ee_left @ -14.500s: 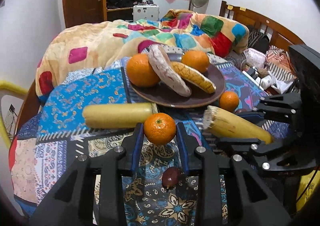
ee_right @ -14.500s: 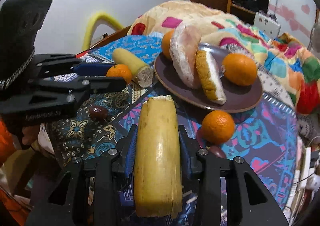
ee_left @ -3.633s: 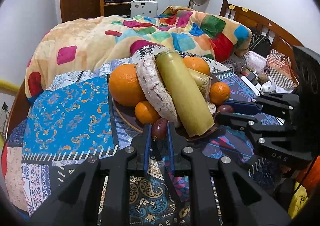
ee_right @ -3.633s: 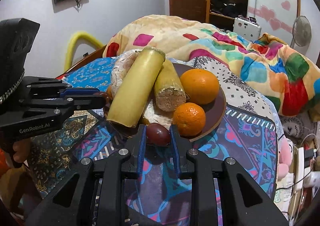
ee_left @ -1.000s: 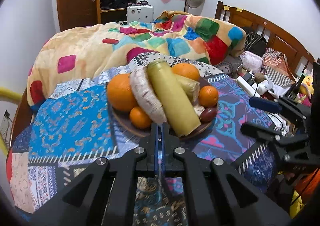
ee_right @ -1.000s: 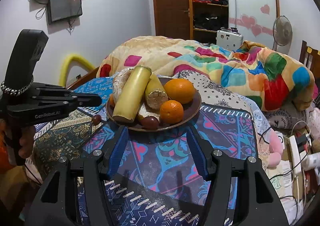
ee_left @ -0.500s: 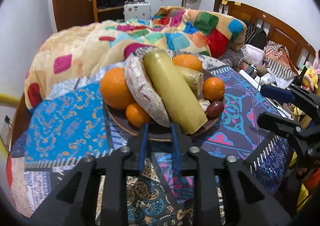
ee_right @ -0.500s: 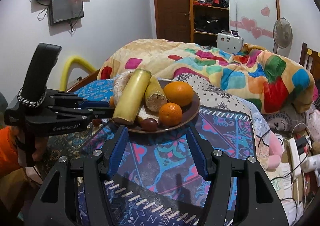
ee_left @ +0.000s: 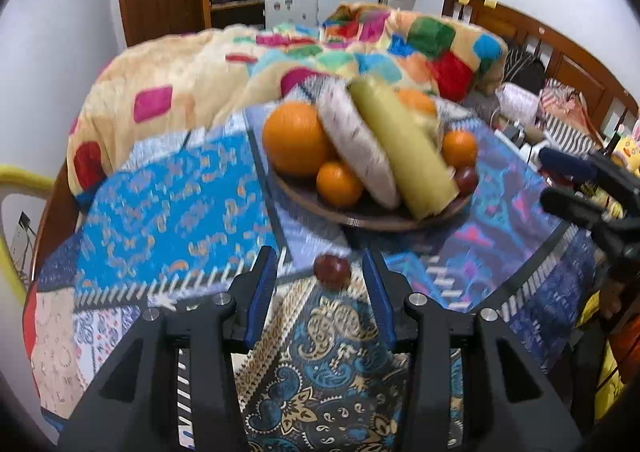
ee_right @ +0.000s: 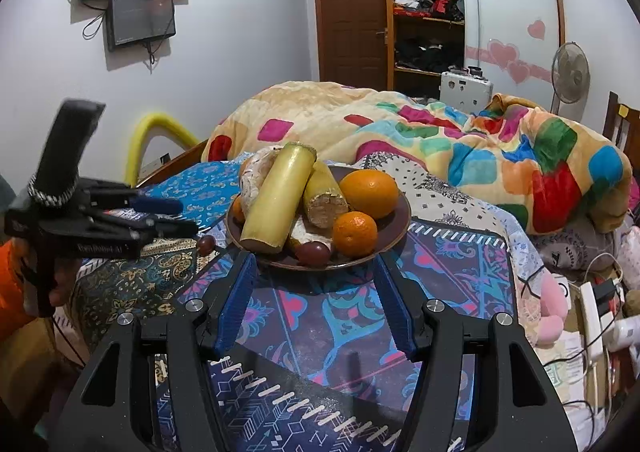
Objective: Organize fruits
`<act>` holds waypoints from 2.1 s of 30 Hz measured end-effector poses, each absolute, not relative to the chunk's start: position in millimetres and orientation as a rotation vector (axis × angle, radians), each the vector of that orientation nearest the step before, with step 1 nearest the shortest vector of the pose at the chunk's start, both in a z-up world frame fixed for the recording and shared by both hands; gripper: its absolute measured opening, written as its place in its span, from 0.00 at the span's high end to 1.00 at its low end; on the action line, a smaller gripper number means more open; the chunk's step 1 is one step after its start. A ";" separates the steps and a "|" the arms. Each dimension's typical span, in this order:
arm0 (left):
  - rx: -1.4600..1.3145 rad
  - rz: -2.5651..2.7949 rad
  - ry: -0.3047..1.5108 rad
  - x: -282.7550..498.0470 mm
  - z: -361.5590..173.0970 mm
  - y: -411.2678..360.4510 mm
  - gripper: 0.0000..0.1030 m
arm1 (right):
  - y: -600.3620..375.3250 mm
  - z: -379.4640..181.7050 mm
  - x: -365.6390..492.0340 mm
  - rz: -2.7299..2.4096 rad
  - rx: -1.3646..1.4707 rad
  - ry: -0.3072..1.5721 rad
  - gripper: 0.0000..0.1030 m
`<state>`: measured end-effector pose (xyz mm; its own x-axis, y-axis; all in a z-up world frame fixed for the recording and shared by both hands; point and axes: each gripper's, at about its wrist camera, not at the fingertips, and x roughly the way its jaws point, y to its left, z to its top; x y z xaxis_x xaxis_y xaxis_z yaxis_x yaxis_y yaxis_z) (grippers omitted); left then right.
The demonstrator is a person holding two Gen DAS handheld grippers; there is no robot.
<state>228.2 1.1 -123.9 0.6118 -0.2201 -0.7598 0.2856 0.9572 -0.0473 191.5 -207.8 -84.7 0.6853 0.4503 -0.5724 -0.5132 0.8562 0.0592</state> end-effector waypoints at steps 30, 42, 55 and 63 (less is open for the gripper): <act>0.090 -0.371 0.835 250.2 -123.4 -40.9 0.72 | -201.4 -99.7 198.3 0.566 -0.096 0.647 0.45; -0.017 -0.290 0.584 177.0 -55.1 -15.8 0.72 | -218.5 -34.7 159.8 0.515 -0.021 0.486 0.45; -0.037 -0.145 0.180 40.1 45.5 -11.6 0.50 | -213.9 65.4 44.0 0.447 0.017 0.157 0.29; -0.049 -0.093 0.122 2.0 54.3 -11.9 0.15 | -205.7 72.0 13.4 0.379 0.001 0.081 0.00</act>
<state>2.0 -11.9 54.3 0.9882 -0.0956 -0.1195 0.0897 0.9945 -0.0541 13.4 -205.7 72.0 0.9258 0.3697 -0.0786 -0.3696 0.9290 0.0165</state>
